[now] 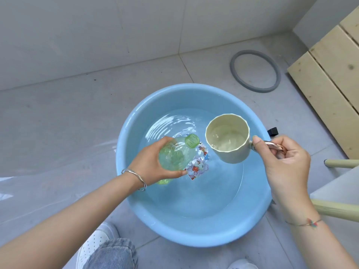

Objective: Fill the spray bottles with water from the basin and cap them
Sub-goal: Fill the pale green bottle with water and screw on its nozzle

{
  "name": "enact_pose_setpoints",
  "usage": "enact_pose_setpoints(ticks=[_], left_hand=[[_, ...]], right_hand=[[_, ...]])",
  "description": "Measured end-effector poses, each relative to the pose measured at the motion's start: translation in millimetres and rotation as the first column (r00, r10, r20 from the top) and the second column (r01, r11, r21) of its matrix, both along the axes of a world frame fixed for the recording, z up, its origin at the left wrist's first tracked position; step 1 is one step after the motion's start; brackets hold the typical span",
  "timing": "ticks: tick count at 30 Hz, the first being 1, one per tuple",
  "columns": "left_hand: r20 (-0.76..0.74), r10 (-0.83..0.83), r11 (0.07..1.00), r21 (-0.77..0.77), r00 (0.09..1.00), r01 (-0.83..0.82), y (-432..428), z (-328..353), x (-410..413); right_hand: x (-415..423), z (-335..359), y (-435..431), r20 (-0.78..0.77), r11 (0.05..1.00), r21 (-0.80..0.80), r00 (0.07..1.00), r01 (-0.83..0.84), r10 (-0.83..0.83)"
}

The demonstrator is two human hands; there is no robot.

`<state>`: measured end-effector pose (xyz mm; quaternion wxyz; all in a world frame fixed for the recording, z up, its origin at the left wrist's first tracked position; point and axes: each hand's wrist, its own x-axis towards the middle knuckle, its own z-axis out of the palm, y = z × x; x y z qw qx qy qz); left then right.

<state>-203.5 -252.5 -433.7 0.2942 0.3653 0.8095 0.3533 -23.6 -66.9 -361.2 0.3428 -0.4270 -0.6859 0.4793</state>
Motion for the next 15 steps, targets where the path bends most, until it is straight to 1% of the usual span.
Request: enact_pose_setpoints(ticks=[8, 11, 15], left_hand=[[-0.004, -0.018, 1.0, 0.005, 1.0, 0.018, 0.8, -0.4, -0.2], [-0.008, -0.022, 1.0, -0.003, 1.0, 0.022, 1.1, -0.9, 0.0], [-0.012, -0.028, 1.0, 0.003, 1.0, 0.028, 0.5, -1.7, 0.4]], right_hand=[[-6.6, 31.0, -12.7, 0.08, 0.98, 0.188, 0.995, -0.07, 0.055], [-7.7, 36.3, -17.1, 0.139, 0.946, 0.309, 0.989, -0.099, 0.059], [-8.8, 40.0, -19.9, 0.178, 0.886, 0.443, 0.982, -0.139, 0.065]])
